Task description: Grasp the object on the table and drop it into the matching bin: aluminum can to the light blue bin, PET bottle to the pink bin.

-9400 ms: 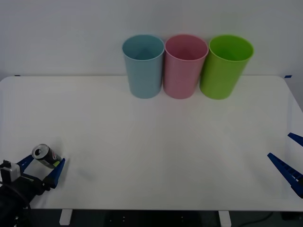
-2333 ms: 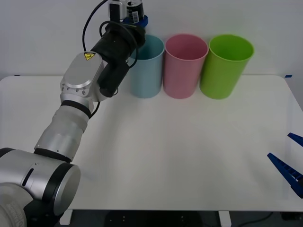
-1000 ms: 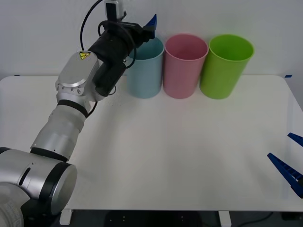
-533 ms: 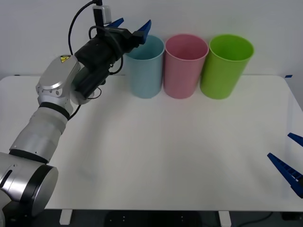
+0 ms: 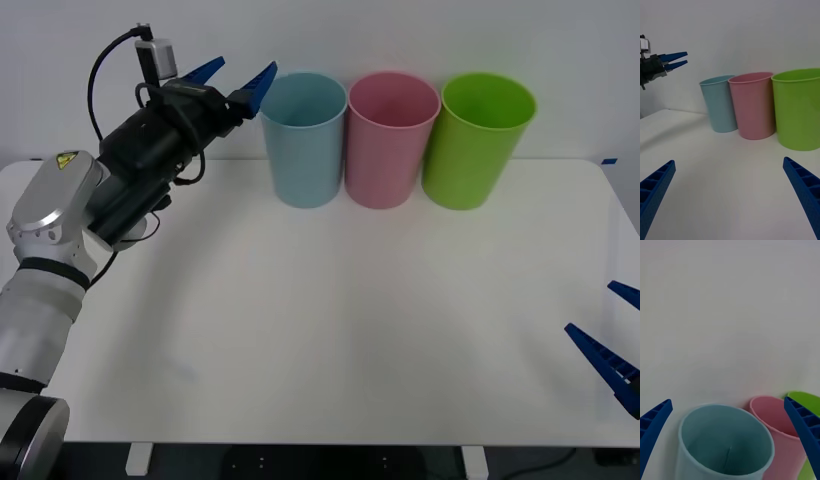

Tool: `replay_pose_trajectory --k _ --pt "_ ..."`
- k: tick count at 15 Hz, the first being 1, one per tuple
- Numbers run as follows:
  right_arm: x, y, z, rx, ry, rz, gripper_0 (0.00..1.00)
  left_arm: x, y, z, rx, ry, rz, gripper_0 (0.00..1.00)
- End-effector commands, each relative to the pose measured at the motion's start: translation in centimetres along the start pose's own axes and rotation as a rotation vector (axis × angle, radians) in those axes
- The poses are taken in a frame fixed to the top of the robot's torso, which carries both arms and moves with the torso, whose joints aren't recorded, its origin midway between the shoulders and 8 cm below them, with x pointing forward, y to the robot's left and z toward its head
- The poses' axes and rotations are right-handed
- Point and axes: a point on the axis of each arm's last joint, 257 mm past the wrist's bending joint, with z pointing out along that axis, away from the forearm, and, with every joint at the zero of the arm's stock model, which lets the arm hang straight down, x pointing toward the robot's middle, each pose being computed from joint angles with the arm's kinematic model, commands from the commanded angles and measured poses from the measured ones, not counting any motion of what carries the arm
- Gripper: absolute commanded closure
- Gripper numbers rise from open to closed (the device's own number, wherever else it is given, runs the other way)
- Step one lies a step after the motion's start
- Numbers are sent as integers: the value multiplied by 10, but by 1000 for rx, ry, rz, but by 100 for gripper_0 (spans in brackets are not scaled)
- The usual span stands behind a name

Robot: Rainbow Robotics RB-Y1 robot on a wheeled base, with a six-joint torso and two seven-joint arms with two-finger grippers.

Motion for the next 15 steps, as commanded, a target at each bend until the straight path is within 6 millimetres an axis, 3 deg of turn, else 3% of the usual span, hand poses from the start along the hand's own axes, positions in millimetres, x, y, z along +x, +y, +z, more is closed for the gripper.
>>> replay_pose_trajectory --k 1,4,10,15 --pt "0 0 0 0 0 0 0 2 11 -35 8 0 28 0" --pt "0 0 0 0 0 0 0 -2 28 -77 2 -8 49 0" --pt "0 0 0 0 0 0 0 10 58 -158 -4 24 101 0" --pt "0 0 0 0 0 0 0 18 71 -220 -3 51 115 0"
